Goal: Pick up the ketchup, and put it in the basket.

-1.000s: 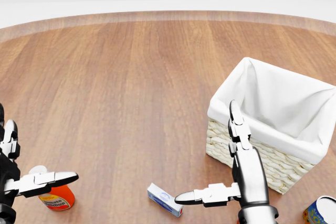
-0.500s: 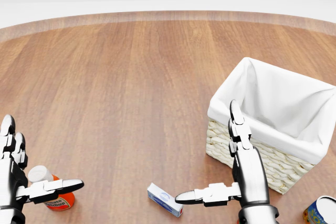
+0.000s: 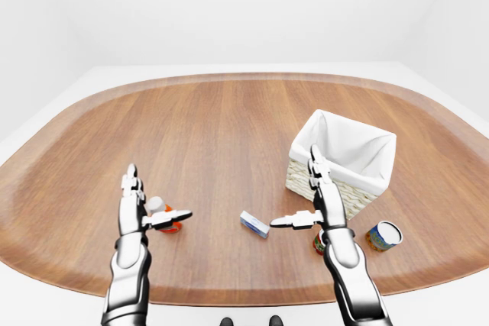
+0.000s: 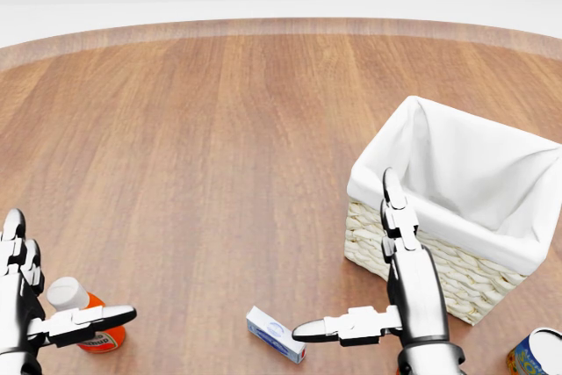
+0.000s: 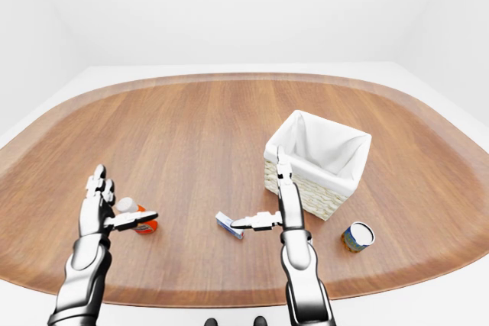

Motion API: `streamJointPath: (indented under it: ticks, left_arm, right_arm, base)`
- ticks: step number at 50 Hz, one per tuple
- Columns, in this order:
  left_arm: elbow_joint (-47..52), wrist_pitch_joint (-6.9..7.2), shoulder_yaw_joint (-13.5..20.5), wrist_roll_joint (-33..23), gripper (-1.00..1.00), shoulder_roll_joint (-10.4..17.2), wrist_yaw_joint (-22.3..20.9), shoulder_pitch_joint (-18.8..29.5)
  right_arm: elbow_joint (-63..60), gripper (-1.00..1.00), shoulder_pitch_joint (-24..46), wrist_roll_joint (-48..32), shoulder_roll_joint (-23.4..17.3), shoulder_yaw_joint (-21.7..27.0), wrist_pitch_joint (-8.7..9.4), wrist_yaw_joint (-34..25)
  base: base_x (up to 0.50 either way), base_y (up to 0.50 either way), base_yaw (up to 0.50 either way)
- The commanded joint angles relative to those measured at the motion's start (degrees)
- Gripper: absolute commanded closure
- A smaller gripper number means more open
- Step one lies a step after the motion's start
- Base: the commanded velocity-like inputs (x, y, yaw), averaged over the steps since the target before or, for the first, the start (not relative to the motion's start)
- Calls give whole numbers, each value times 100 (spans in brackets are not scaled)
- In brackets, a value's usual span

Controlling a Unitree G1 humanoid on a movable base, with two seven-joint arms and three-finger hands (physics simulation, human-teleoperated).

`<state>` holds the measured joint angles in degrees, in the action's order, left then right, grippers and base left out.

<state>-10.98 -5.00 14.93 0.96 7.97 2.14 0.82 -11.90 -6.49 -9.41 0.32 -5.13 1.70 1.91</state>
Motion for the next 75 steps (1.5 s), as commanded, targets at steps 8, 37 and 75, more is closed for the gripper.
streamJointPath:
  ticks: [8, 37, 75]
  left_arm:
    - [-100, 0, 96, 84, -100, 88, 29, 57]
    - [-2319, 0, -125, 180, -100, 398, 348, 949]
    - [-3872, 0, -412, 211, 100, 530, 525, 1499]
  right_arm:
    - [38, -100, 16, -18, 4, -7, -7, 2]
    - [-16, -100, -22, -23, 1, -33, -7, -4]
    - [144, -100, 50, -43, 10, -46, -53, 5]
  base:
    - [0, 0, 0]
    - [0, 0, 0]
    - [0, 0, 0]
